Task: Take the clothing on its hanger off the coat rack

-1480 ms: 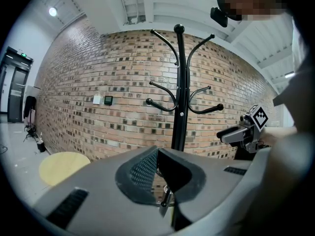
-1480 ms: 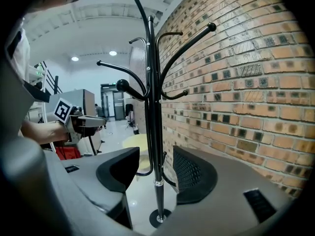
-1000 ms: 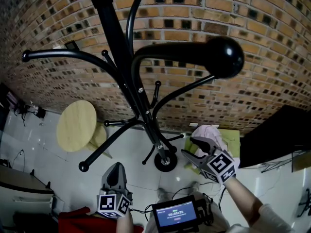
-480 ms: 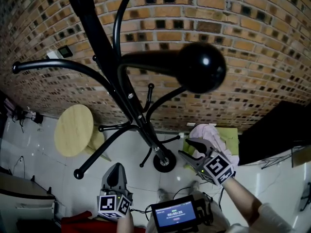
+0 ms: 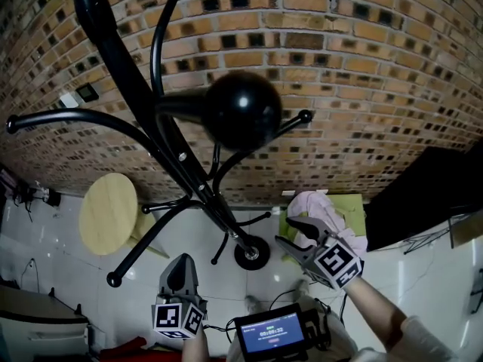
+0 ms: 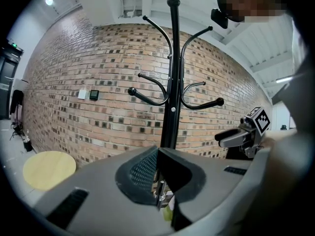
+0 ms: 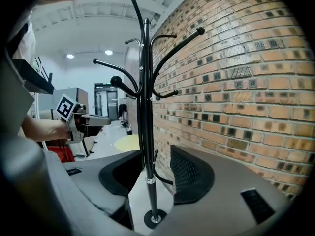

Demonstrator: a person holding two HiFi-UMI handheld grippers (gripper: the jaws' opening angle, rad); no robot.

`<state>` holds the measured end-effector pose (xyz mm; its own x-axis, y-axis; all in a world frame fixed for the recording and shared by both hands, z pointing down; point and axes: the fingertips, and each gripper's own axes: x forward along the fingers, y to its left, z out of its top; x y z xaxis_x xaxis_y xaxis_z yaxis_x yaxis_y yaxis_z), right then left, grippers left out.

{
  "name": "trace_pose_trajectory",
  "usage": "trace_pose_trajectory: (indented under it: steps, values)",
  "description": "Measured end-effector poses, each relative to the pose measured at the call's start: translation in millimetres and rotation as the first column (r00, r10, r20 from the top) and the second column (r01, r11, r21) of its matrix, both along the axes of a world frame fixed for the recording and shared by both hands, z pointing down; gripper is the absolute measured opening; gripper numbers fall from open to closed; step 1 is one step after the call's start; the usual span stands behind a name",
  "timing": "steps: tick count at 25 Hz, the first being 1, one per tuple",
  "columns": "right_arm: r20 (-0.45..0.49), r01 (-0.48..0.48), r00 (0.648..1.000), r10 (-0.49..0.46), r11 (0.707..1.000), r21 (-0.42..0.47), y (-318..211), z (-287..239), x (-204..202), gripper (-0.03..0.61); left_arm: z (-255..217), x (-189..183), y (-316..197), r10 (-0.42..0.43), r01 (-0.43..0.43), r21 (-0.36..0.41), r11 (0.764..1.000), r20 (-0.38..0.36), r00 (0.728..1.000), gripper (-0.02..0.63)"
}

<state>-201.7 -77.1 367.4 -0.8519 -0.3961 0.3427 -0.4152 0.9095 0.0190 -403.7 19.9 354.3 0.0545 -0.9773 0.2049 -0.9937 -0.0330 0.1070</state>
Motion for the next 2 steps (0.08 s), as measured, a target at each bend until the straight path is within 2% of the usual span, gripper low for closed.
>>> trace_pose_trajectory:
  steps: [2]
  values:
    - [0.001,-0.008,1.0,0.008,1.0,-0.003,0.2,0.8,2.3,0.176,0.7,2.0,-1.6,0.007,-0.007,-0.002,1.0,0.0,1.0,0.014]
